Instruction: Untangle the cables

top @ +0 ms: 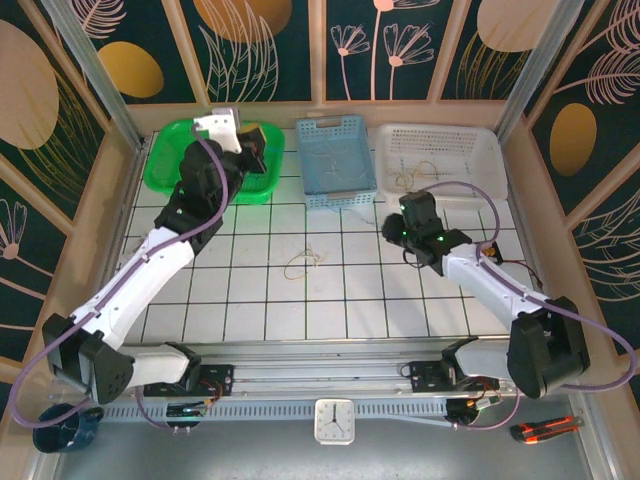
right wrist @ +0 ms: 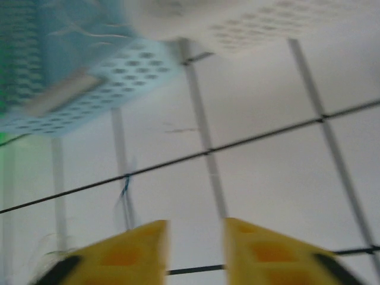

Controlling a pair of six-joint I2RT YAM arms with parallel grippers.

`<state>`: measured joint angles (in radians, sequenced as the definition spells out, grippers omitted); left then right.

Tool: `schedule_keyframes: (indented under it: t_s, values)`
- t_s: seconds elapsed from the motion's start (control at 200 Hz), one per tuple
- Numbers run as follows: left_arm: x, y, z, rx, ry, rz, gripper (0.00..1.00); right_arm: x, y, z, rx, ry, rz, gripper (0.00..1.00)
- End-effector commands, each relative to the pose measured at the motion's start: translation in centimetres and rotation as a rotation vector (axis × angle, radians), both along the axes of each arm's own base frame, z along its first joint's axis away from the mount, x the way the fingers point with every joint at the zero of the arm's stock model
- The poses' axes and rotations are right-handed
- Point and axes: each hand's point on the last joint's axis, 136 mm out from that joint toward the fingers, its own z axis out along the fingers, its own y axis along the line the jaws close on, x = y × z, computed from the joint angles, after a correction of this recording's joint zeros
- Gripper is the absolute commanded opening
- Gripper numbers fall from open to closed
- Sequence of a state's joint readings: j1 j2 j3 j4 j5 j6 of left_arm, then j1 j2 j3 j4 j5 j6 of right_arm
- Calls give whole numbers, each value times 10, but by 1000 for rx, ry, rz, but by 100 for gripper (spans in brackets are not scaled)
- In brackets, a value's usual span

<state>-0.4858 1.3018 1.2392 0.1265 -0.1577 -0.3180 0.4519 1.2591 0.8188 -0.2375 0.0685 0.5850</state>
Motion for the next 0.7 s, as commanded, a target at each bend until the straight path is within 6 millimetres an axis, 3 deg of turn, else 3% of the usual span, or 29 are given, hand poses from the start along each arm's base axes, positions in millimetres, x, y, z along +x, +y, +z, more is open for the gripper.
schedule_keyframes:
  t_s: [0.0,0.13,0.32,0.53,0.57,0.585,0.696]
  values:
    - [10,6,40,48,-91,29,0,10,46,61,177,-129,144,59]
    - [33,21,64,97,-122,104,0,12,57,88,235,-171,182,65]
    - [76,60,74,151,-124,244,0,9,57,94,245,-174,196,67]
    - [126,109,53,182,-85,389,0,1,51,85,227,-149,199,67]
    - [129,118,58,174,-96,413,0,-1,48,82,218,-140,195,68]
    - [139,119,46,181,-75,416,0,-1,47,80,214,-137,195,68]
    - [158,136,37,174,-61,450,0,-7,38,73,194,-117,184,68]
